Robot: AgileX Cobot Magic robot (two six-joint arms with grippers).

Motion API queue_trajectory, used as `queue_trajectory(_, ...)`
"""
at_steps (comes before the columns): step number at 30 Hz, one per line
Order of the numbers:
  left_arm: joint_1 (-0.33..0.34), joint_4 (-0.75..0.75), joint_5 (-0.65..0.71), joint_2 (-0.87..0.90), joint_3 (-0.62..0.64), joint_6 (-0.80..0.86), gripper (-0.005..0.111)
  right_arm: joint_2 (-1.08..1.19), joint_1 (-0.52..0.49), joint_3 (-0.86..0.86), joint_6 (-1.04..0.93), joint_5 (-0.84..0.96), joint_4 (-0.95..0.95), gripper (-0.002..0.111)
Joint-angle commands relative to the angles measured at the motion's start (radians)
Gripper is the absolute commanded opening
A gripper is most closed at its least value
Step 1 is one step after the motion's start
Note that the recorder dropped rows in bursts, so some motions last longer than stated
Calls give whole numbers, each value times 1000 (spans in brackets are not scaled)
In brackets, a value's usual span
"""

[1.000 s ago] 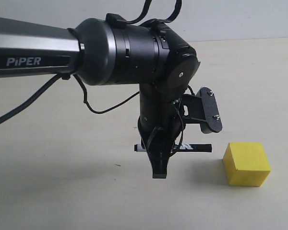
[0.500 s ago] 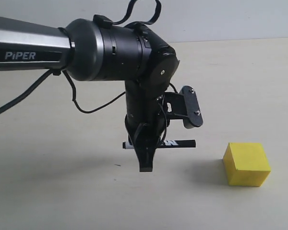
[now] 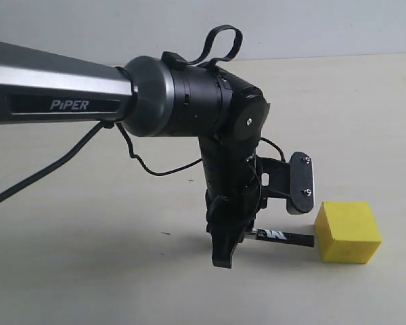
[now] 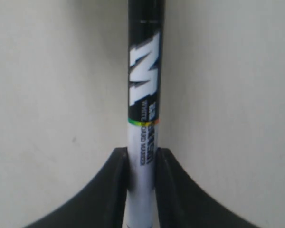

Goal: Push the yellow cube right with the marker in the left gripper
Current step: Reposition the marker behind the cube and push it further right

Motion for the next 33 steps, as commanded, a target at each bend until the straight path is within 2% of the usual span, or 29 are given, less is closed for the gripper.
queue_trajectory(1, 32, -18, 29, -4, -6, -29, 0, -6, -7, 5, -5, -5, -1, 0)
queue_trajectory(6, 16, -15, -4, -4, -14, -29, 0, -6, -7, 5, -5, -5, -1, 0)
queue_trajectory(13, -52, -41, 17, 21, -112, -27, 0, -6, -7, 5, -5, -5, -1, 0)
queue_trajectory(20, -15, -36, 145, 33, -145, -107, 0, -6, -7, 5, -5, -5, -1, 0)
queue_trajectory(24, -19, 21, 204, 35, -145, -146, 0, -6, -7, 5, -5, -5, -1, 0)
queue_trajectory(30, -33, 64, 91, 53, -145, -323, 0, -6, -7, 5, -5, -5, -1, 0)
queue_trajectory(33, -42, 66, 67, 76, -145, -332, 0, -6, -7, 5, -5, -5, -1, 0)
